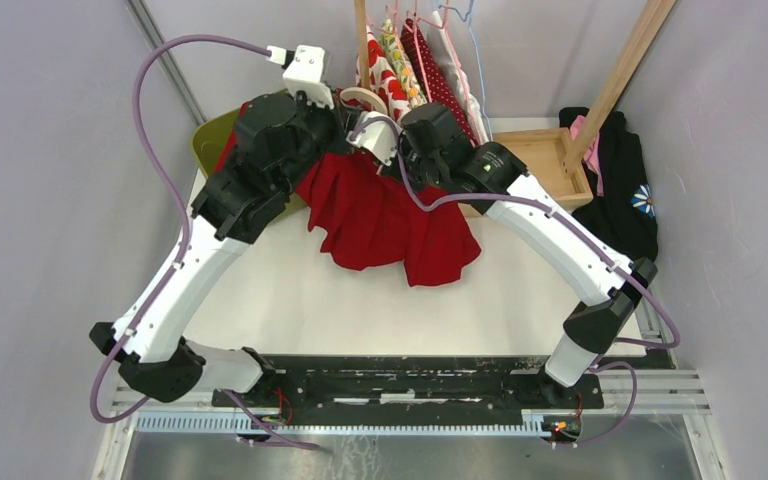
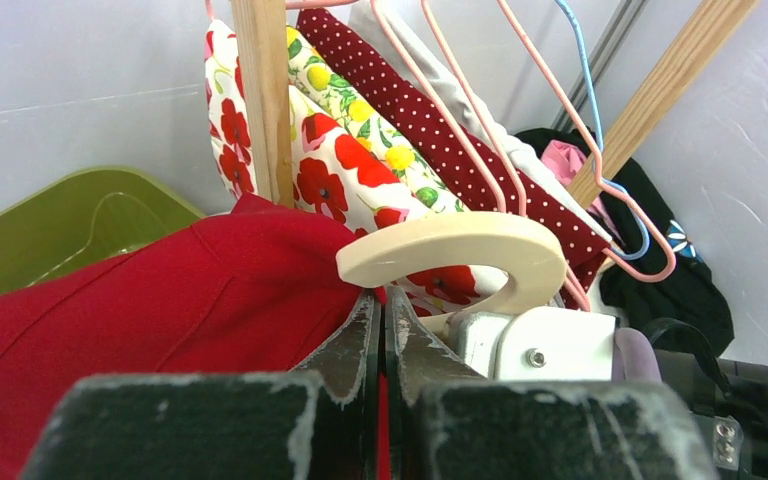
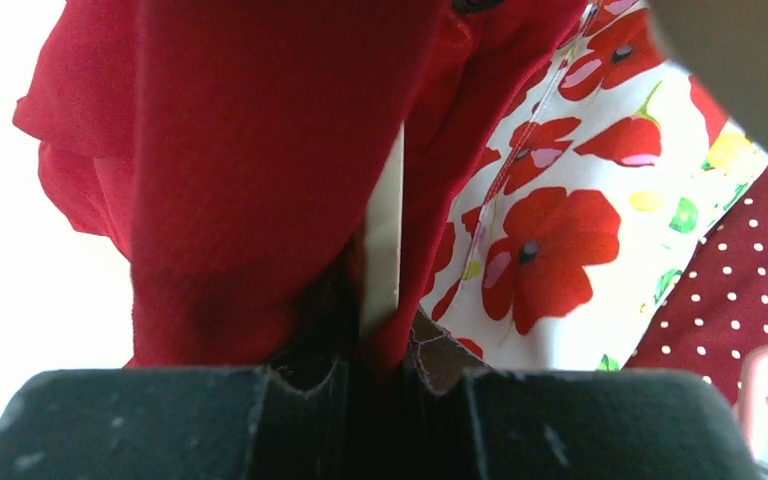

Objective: Remove the skirt from the hanger

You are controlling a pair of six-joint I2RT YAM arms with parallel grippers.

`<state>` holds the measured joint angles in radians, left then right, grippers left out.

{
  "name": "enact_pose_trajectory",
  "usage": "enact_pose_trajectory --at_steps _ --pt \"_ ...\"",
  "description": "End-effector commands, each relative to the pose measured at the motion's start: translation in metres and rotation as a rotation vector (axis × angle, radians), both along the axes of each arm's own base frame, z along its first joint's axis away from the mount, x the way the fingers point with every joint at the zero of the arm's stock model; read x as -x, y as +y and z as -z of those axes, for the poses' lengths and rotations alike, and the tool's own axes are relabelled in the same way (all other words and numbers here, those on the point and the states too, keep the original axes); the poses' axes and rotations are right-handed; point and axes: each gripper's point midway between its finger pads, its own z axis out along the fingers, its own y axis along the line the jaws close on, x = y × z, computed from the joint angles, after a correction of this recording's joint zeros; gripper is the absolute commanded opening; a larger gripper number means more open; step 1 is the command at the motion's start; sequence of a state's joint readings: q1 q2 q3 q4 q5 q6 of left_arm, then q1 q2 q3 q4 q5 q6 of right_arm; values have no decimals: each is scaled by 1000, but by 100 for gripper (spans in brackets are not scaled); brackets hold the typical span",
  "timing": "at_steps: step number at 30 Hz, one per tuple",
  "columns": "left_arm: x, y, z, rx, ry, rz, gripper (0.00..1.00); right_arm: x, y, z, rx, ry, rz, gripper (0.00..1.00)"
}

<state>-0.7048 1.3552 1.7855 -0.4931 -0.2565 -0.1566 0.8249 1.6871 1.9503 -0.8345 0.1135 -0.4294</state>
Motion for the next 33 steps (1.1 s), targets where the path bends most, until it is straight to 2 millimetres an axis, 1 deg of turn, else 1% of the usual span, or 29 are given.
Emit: enact_pose_trajectory --at_steps 1,2,4,6,8,10,13,15,17,19,22,23,25,29,33 --pt "31 -38 1 122 24 180 3 -9 28 -68 -153 -205 -57 1" --pt "38 -44 3 130 33 205 3 -12 28 -69 -145 -213 -50 1" --pt "50 -56 18 108 61 242 3 -18 27 -73 -145 -230 -27 1" --pt "60 -57 23 100 67 250 3 -22 23 -79 -147 -244 -7 1" --pt "63 -47 25 83 65 219 3 -25 14 -83 -143 -256 15 1" --pt "57 -27 24 18 54 134 3 -25 6 -83 -132 -262 31 0" --pt "47 -1 23 -90 26 13 3 -20 -5 -82 -114 -268 39 1" --pt "41 8 31 -142 27 -25 3 -12 -11 -88 -130 -269 34 1" --pt "36 13 47 -179 55 -34 3 -5 -14 -91 -141 -265 18 1" --pt "31 17 59 -184 78 -29 3 1 -18 -94 -150 -265 10 1" --pt "25 28 68 -167 95 -41 3 9 -28 -93 -154 -262 21 1" --pt "24 29 71 -159 99 -36 3 11 -30 -90 -151 -258 25 1" --pt "26 21 76 -123 112 6 3 15 -33 -91 -171 -254 27 1" --pt "35 -24 93 -28 185 156 3 15 -22 -98 -225 -247 6 1" --pt "50 -64 89 9 171 254 3 11 -6 -107 -274 -241 -24 0"
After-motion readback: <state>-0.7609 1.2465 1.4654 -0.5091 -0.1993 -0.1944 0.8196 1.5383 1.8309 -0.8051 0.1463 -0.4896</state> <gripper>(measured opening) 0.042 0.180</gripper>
